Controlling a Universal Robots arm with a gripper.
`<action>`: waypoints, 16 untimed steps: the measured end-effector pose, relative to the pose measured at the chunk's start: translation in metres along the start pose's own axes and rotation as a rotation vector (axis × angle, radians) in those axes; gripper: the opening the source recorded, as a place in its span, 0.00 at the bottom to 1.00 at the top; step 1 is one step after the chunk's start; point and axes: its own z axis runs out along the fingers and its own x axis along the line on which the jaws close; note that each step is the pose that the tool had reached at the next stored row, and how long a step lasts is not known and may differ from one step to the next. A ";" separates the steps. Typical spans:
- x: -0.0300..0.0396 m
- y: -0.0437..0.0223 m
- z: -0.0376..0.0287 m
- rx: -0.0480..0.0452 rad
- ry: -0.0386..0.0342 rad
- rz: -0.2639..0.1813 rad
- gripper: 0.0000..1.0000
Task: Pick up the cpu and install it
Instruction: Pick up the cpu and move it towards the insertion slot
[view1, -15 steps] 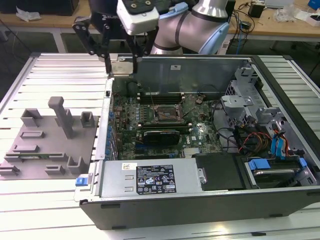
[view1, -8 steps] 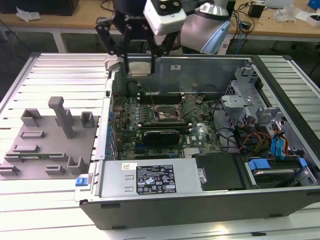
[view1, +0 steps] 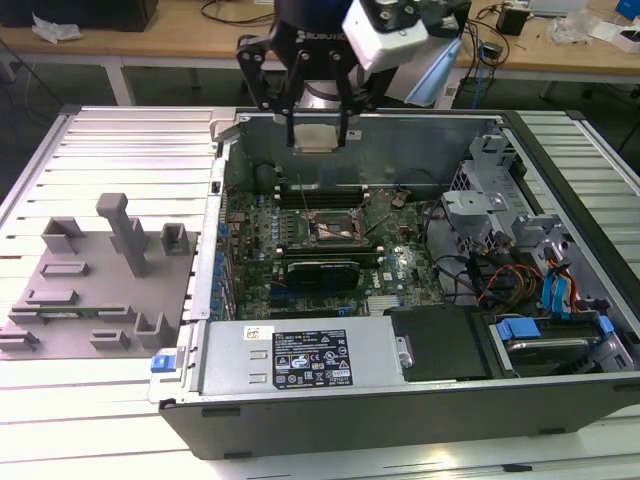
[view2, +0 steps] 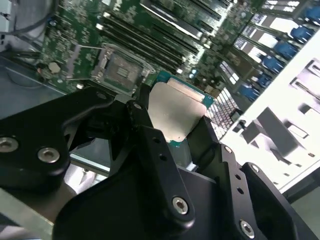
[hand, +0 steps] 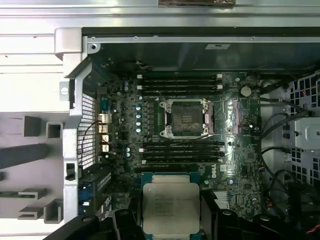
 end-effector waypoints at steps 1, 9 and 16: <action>-0.0055 0.0001 0.0001 -0.0001 -0.0001 0.000 0.55; -0.0159 0.0003 0.0003 -0.0001 -0.0001 0.000 0.55; -0.0158 -0.0002 0.0126 0.0000 0.0000 0.000 0.55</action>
